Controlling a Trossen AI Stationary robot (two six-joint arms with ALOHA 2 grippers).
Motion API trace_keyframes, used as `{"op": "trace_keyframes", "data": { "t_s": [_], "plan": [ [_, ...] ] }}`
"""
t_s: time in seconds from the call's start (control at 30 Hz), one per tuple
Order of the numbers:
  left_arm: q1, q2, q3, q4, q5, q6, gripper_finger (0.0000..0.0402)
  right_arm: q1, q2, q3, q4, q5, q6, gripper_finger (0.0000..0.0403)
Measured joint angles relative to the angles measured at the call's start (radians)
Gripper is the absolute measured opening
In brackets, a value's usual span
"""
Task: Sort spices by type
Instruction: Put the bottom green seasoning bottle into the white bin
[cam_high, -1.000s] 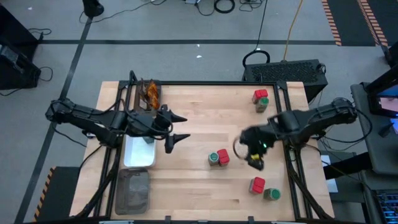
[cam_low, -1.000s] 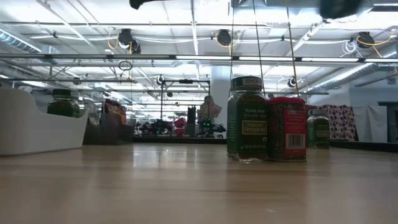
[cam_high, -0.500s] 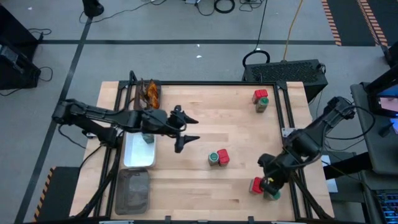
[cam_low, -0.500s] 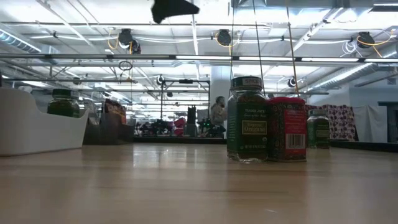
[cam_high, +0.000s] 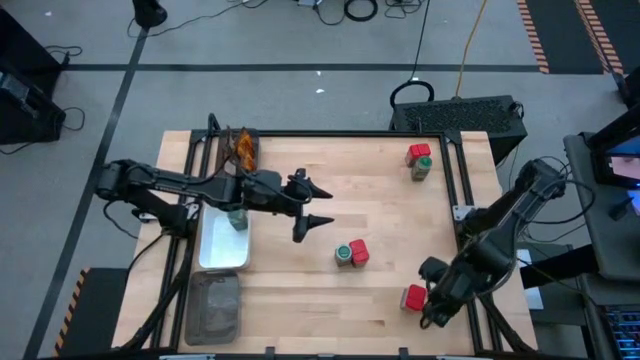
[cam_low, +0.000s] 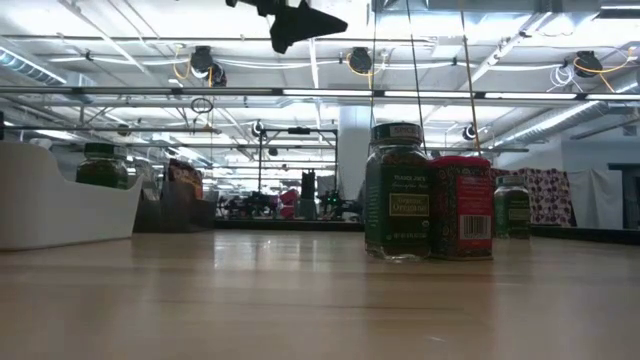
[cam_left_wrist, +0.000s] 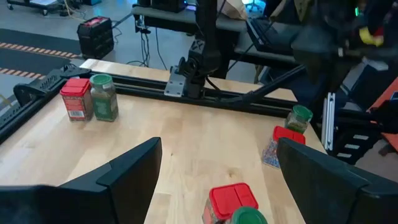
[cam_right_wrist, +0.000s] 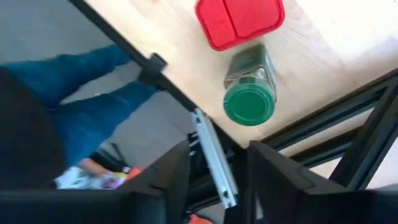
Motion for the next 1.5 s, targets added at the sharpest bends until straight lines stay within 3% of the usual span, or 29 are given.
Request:
{"op": "trace_keyframes", "data": {
  "t_s": [0.17,0.27,0.53,0.77,1.07,1.3,1.5],
  "plan": [
    [0.005,0.0,0.0,0.004,0.004,-0.002,0.0321,-0.005,0.086,-0.001,-0.093,-0.083,-0.066,0.023],
    [0.008,0.0,0.0,0.01,0.006,-0.002,0.0322,-0.005,0.123,-0.001,-0.082,-0.081,-0.082,0.0266],
    [0.032,0.0,0.0,0.035,0.024,-0.034,0.0322,-0.008,0.175,-0.001,-0.072,-0.083,-0.125,0.0325],
    [0.043,0.0,0.0,0.033,0.033,-0.054,0.0322,-0.004,0.209,-0.04,-0.049,-0.08,-0.173,0.033],
    [0.043,0.0,0.0,0.03,0.033,-0.054,0.0322,0.002,0.21,-0.145,0.128,-0.107,-0.162,0.0328],
    [0.043,0.0,0.0,0.029,0.033,-0.054,0.0322,0.017,0.21,-0.198,0.135,-0.126,-0.138,0.0327],
    [0.044,0.0,0.0,0.027,0.033,-0.053,0.0322,0.019,0.21,-0.208,0.154,-0.13,-0.143,0.0304]
  ]
}}
